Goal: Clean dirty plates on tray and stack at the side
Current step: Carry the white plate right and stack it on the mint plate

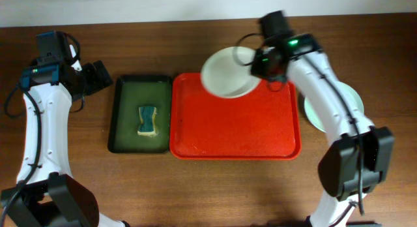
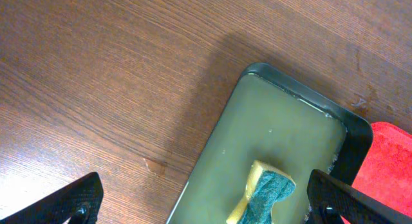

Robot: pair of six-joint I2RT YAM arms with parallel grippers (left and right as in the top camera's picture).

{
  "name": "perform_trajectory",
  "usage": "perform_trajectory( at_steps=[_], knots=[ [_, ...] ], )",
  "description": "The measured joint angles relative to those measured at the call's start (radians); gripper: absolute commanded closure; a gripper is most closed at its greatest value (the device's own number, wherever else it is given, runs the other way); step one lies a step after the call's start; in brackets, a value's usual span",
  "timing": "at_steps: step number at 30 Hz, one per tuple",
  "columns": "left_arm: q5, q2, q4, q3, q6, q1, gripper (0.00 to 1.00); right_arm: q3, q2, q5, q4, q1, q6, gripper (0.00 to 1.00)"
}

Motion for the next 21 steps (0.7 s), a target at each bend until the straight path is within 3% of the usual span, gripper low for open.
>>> perform_trajectory(
  at_steps=[7, 11, 15, 21],
  knots=[
    [0.0, 0.0, 0.0, 0.0, 0.0, 0.0, 0.01, -0.003, 0.0, -0.004, -0.282, -0.431, -0.013, 0.96],
    [0.0, 0.0, 0.0, 0.0, 0.0, 0.0, 0.01, -0.003, 0.0, -0.004, -0.35, -0.635, -0.017, 0.96],
    [0.0, 0.0, 0.0, 0.0, 0.0, 0.0, 0.01, -0.004, 0.0, -0.003, -0.377, -0.723, -0.034, 0.96],
    [0.0, 0.0, 0.0, 0.0, 0.0, 0.0, 0.01, -0.053, 0.0, 0.046, -0.348, -0.692, -0.039, 0.96]
  ],
)
